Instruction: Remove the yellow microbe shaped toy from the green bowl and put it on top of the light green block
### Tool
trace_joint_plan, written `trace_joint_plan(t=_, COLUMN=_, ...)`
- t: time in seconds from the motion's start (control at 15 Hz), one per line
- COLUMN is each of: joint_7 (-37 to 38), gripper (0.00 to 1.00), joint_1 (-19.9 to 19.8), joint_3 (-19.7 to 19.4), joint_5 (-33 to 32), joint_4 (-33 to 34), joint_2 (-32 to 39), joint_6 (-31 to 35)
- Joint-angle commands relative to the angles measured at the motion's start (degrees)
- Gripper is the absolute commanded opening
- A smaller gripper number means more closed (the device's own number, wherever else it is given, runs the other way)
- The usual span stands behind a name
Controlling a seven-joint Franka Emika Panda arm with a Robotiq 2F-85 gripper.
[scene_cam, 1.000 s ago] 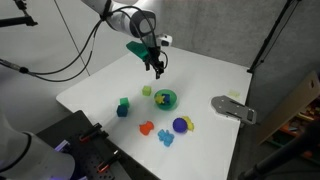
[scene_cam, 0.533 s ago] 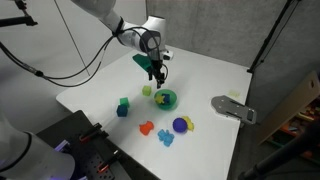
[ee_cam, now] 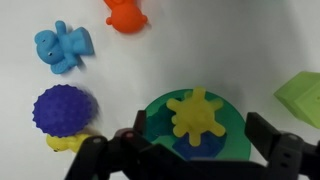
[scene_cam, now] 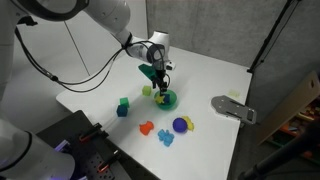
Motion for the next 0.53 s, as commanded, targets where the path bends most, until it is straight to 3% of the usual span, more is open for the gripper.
trace_joint_plan(t=0.0, joint_7=2.6, gripper=1.0, joint_1=1.6, joint_3=-1.7, joint_5=-1.3, joint_4=5.2, joint_2=5.0, joint_6=-0.8)
trace_joint_plan(t=0.47, joint_7=3.5, gripper=1.0, joint_1=2.8, joint_3=-3.3, joint_5=-1.1, joint_4=9.6, joint_2=10.5, joint_6=-1.7)
